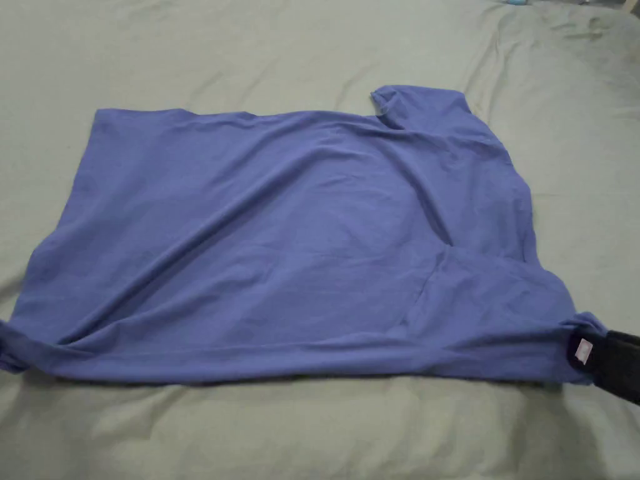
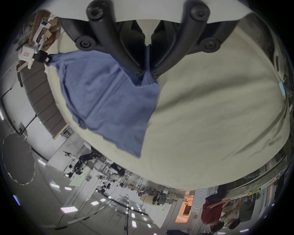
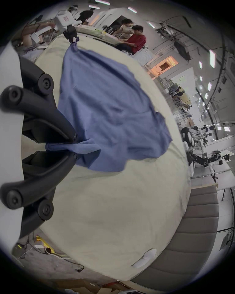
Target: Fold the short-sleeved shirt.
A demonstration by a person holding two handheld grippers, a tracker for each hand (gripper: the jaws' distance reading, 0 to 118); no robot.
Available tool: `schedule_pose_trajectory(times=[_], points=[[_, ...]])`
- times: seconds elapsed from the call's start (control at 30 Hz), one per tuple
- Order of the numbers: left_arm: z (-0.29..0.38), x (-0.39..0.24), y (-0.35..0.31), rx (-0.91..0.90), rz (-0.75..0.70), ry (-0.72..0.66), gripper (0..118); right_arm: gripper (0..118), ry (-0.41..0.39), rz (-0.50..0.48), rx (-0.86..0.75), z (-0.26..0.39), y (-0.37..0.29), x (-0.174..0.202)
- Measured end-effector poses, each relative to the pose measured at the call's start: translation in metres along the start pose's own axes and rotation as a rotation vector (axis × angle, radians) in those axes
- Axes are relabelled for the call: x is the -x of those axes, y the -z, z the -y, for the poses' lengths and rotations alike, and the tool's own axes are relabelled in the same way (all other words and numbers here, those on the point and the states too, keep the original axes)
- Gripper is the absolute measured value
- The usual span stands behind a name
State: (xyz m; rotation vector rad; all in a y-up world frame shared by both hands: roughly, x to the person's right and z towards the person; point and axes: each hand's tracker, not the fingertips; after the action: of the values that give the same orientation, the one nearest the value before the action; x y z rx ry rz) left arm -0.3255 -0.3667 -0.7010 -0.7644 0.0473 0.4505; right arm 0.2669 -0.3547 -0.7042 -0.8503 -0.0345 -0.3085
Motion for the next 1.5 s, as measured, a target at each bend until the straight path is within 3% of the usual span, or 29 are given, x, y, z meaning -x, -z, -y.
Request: schedule_pose_trajectory(times=[0.1,0.2,0.43,0.83,0.87,0.9,0.93,0.97,1.0,1.1,1.13,1.17,1.27,1.3,1.33,1.5], points=[[-0.038,-0.007,0.006,-0.055,0.044,0.012,4,8,0.010,-0.046,-0.059,-0.039,0.000,0.006],[-0.075,-0.018,0.028,-0.104,0.022,0.090,4,8,-0.004,-0.029,-0.110,-0.079,0.017,0.015],[-0.139,-0.039,0.109,-0.079,-0.007,0.120,4,8,-0.038,0.000,-0.097,-0.156,0.091,0.036],[-0.128,-0.041,0.207,0.093,-0.105,0.147,4,8,-0.072,0.089,0.068,-0.168,0.197,0.034],[-0.125,-0.038,0.207,0.087,-0.090,0.137,8,11,-0.066,0.084,0.079,-0.166,0.202,0.033],[-0.123,-0.036,0.203,0.061,-0.070,0.121,22,24,-0.056,0.080,0.077,-0.164,0.205,0.030],[-0.123,-0.035,0.198,0.044,-0.073,0.113,40,43,-0.037,0.060,0.069,-0.162,0.205,0.028],[-0.124,-0.033,0.191,0.046,-0.074,0.110,80,69,-0.002,0.013,0.044,-0.161,0.201,0.026],[-0.125,-0.032,0.181,0.049,-0.068,0.097,94,81,0.037,-0.028,0.017,-0.159,0.193,0.026],[-0.117,-0.033,0.131,0.012,0.006,0.095,91,82,0.091,-0.080,-0.090,-0.152,0.149,0.023],[-0.112,-0.035,0.113,-0.015,0.002,0.119,82,82,0.079,-0.073,-0.124,-0.147,0.132,0.023],[-0.105,-0.037,0.097,-0.038,0.001,0.155,49,80,0.049,-0.059,-0.141,-0.139,0.115,0.024],[-0.082,-0.041,0.073,-0.021,-0.056,0.191,11,67,-0.053,-0.002,-0.072,-0.109,0.079,0.026],[-0.074,-0.040,0.067,-0.021,-0.057,0.181,0,36,-0.078,0.004,-0.062,-0.094,0.071,0.026],[-0.069,-0.037,0.063,-0.012,-0.023,0.164,0,3,-0.096,0.042,-0.055,-0.081,0.066,0.025],[-0.062,-0.033,0.072,0.019,-0.014,0.138,0,3,-0.093,0.013,0.040,-0.038,0.050,0.022]])
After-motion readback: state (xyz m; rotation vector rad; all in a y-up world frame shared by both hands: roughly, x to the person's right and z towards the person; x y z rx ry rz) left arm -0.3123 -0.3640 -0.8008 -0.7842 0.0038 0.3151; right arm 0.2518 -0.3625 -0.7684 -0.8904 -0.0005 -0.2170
